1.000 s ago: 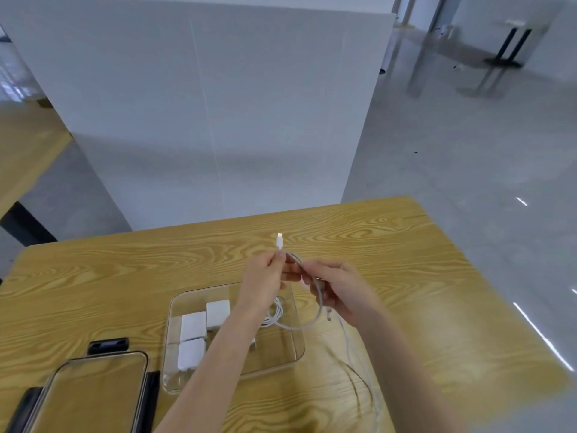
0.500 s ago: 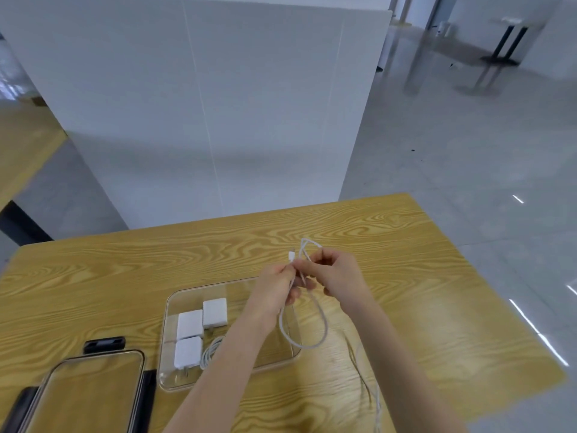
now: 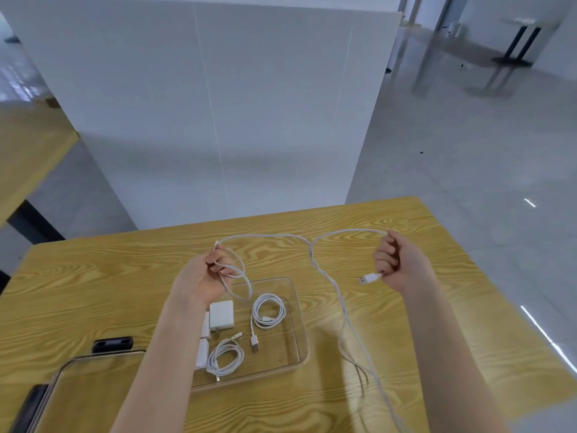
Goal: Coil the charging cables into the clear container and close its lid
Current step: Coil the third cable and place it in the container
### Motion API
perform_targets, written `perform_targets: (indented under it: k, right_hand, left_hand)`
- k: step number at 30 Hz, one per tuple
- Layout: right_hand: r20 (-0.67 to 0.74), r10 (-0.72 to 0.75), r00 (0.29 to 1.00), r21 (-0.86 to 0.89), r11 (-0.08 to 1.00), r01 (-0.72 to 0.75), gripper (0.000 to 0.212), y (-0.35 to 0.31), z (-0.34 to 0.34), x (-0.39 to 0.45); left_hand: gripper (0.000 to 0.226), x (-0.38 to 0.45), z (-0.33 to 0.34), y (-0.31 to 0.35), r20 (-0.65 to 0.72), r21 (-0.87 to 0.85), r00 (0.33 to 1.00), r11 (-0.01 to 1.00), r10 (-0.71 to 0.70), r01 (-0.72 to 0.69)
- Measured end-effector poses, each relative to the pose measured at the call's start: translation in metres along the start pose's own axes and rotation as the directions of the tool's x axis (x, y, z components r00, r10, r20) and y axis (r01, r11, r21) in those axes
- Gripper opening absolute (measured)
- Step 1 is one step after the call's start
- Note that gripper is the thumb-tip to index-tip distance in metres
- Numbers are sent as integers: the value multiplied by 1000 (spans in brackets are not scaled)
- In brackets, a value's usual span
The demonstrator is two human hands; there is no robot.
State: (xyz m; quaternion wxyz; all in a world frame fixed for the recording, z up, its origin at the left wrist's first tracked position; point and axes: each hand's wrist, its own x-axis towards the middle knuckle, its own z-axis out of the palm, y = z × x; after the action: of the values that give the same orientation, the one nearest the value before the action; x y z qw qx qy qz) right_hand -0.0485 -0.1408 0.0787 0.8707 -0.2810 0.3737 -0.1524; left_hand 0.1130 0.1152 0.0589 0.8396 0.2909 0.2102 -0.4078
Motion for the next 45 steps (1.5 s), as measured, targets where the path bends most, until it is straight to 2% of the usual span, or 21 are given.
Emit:
perform_targets:
  k: [5,7,9,12,20,23,25,26,28,29,30,31,33,35,36,37,39,41,42,44,45]
  right_hand:
    - [-134,-118,984,243,959,148,40,-11,-2,5]
    - [-169,-164,972,309,927,211,40,-13,0,0]
    - [-195,-209,958,355,896,268,40,-17,0,-3]
    - [-243,-262,934,414,843,344,38,-24,-7,-4]
    - [-398,-345,850,511,686,518,35,-37,-36,0]
    - [-432,-375,820,492,665,562,30,-34,-44,4]
    - [-432,-397,810,412,712,569,29,-29,-43,8]
    - [-426,-405,809,314,773,552,29,-25,-40,11]
    - [-413,-418,809,-44,896,441,27,-14,-39,20]
    - [-400,-431,809,-275,898,343,26,-8,-41,25]
    - [-379,-446,811,-495,838,230,25,-1,-45,30]
    - [-356,-471,807,-673,729,128,24,7,-48,34]
    - [-305,-522,796,-888,458,-41,23,23,-57,41]
    - [-249,-577,778,-969,149,-200,32,40,-63,46]
    - [-222,-596,772,-967,30,-255,36,48,-63,47]
    - [-203,-603,772,-954,-57,-295,38,55,-63,47]
    - [-194,-568,800,-925,-166,-342,38,67,-62,47]
    - [-224,-473,852,-928,-163,-334,37,73,-63,53]
    - [-240,-401,884,-943,-121,-311,36,75,-64,55]
    - [-317,-267,910,-947,33,-320,36,75,-64,59]
    - [-380,-184,906,-923,145,-358,36,74,-64,59]
  left_hand:
    - [31,-4,-12,22,-22,-85,999,996,30,-32]
    - [22,-8,-14,29,-25,-129,998,990,49,-52]
    - [25,-11,-15,33,-49,-169,997,983,66,-73]
    - [32,-14,-18,38,-69,-161,993,981,96,-106]
    - [32,-11,-30,42,-150,-161,977,972,149,-173]
    - [32,-11,-32,42,-159,-164,970,964,183,-209]
    - [32,-12,-32,41,-155,-147,961,956,230,-252]
    - [31,-12,-30,40,-152,-128,954,952,257,-277]
    - [31,-11,-28,36,-128,-70,952,955,279,-289]
    - [30,-12,-26,32,-105,-31,955,959,276,-281]
    - [30,-12,-24,28,-77,14,959,962,274,-273]
    - [29,-13,-22,23,-51,64,961,961,272,-269]
    - [30,-14,-16,11,-4,165,966,953,258,-254]
    - [30,-15,-10,0,44,231,970,942,238,-242]
    - [31,-15,-7,-4,68,248,972,940,224,-234]
    - [31,-15,-4,-8,86,259,974,939,211,-226]
    - [31,-16,1,-14,103,279,976,936,194,-215]
    - [33,-18,4,-18,108,295,976,932,187,-211]
    - [33,-19,5,-20,109,301,977,930,183,-208]
    - [33,-20,6,-21,105,307,978,930,180,-204]
    - [34,-20,6,-21,102,309,979,929,179,-202]
